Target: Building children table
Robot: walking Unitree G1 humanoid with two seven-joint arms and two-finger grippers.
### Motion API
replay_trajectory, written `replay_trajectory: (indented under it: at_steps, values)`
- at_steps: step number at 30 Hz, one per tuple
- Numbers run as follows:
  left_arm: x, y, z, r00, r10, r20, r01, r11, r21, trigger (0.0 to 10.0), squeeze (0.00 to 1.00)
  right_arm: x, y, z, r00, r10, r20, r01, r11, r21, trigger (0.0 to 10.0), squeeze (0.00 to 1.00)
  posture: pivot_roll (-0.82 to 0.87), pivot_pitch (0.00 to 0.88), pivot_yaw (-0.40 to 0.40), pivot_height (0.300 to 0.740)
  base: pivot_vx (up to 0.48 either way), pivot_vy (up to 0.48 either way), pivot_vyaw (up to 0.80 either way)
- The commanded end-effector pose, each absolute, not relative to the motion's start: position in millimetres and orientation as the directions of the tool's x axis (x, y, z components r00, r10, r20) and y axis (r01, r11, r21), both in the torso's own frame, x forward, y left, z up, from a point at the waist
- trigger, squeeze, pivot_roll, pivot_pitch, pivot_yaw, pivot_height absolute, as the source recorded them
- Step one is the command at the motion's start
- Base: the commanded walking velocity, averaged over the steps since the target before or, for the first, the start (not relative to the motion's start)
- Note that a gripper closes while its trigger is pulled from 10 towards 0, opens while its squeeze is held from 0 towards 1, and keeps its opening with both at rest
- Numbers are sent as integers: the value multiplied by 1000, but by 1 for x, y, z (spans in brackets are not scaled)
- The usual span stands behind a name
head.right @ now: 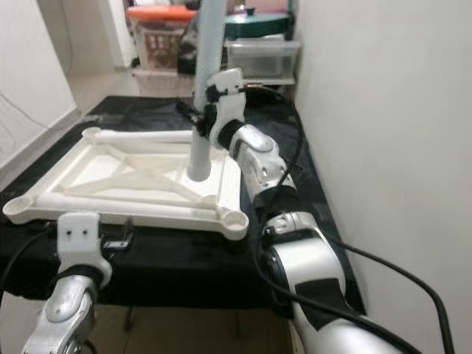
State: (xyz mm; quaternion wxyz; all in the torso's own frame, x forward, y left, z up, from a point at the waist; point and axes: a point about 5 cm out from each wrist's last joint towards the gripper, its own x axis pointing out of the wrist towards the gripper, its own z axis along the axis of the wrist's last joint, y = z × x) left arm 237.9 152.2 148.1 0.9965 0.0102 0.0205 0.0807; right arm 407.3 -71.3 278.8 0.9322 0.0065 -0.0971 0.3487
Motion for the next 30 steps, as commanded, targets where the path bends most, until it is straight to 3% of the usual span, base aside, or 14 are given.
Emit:
replay_trajectory:
  at_steps: [1, 4, 18, 24, 26, 30]
  values:
    - [235, 145, 148, 989, 140, -44, -140, 990, 7, 10000, 0, 410, -82, 283, 740, 645, 191, -644, 761, -75, 10000, 0, 20, 23, -42, 740, 0, 0, 0]
    - [232, 144, 147, 990, 128, -57, -127, 992, 8, 10000, 0, 410, -84, 278, 705, 692, 157, -692, 719, -66, 10000, 0, 24, 30, -38, 740, 0, 0, 0]
    - [224, 136, 143, 992, 101, -78, -102, 995, 0, 10000, 0, 415, -106, 278, 743, 654, 139, -651, 755, -76, 10000, 0, 29, 42, -32, 740, 0, 0, 0]
    - [219, 135, 144, 992, 93, -81, -93, 996, 0, 10000, 0, 406, -100, 274, 565, 812, 143, -818, 574, -30, 10000, 0, 43, 61, -25, 740, 0, 0, 0]
    - [218, 134, 144, 993, 88, -84, -89, 996, -2, 10000, 0, 405, -101, 274, 545, 827, 135, -832, 553, -30, 10000, 0, 43, 61, -25, 740, 0, 0, 0]
    - [210, 130, 149, 995, 59, -76, -61, 998, -15, 10000, 0, 400, -100, 276, 424, 901, 89, -899, 431, -77, 10000, 0, 58, 103, -19, 740, 0, 0, 0]
